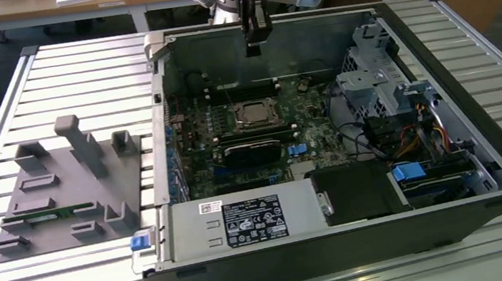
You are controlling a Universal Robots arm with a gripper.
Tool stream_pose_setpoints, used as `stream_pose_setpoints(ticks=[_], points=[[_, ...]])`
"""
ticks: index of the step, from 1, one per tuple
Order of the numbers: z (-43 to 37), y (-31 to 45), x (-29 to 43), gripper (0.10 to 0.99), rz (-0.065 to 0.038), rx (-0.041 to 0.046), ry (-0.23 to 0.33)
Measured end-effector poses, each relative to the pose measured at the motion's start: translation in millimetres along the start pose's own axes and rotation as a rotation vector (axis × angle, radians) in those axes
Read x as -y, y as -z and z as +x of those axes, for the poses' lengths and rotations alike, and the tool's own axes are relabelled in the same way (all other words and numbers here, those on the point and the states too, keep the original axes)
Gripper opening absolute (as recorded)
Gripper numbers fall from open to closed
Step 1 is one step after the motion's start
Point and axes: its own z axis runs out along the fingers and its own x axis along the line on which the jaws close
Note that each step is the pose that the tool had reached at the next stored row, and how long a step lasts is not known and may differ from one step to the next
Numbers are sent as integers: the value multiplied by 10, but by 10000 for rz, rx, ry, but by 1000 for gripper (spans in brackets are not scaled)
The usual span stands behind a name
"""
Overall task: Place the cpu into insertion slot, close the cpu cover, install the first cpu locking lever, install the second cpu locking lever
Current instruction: 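Install the first cpu locking lever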
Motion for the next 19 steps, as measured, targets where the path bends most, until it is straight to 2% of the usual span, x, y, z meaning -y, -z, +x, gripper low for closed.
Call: stream_pose_setpoints(ticks=[19], points=[[-1,-40,0,106,1,0,1]])
